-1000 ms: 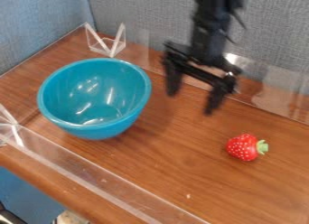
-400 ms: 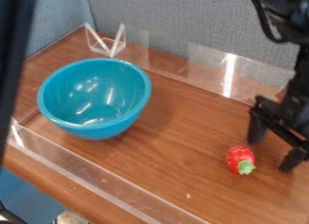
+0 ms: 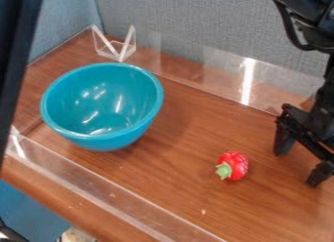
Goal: Put the strawberry in the blue bowl
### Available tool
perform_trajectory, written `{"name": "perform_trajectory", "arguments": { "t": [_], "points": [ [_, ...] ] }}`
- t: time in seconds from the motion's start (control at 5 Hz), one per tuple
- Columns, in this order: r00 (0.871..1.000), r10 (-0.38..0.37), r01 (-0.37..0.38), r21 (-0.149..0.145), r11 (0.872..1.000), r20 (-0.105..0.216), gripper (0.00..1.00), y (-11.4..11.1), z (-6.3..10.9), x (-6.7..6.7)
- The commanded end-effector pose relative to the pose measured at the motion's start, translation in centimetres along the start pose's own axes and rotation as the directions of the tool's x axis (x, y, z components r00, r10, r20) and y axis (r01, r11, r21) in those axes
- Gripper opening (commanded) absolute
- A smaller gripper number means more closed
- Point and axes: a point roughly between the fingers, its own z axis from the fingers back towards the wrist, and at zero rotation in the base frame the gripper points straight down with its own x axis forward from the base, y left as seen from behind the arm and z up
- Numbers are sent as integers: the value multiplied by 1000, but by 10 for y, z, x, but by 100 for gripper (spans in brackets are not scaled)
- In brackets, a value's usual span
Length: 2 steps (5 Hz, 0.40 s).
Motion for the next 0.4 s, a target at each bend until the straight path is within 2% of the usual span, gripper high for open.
{"name": "perform_trajectory", "arguments": {
  "t": [0.0,0.2],
  "points": [
    [999,17,-18,35,999,27,100,0,-1,-6],
    [999,40,-41,48,998,22,100,-3,-4,-8]
  ]
}}
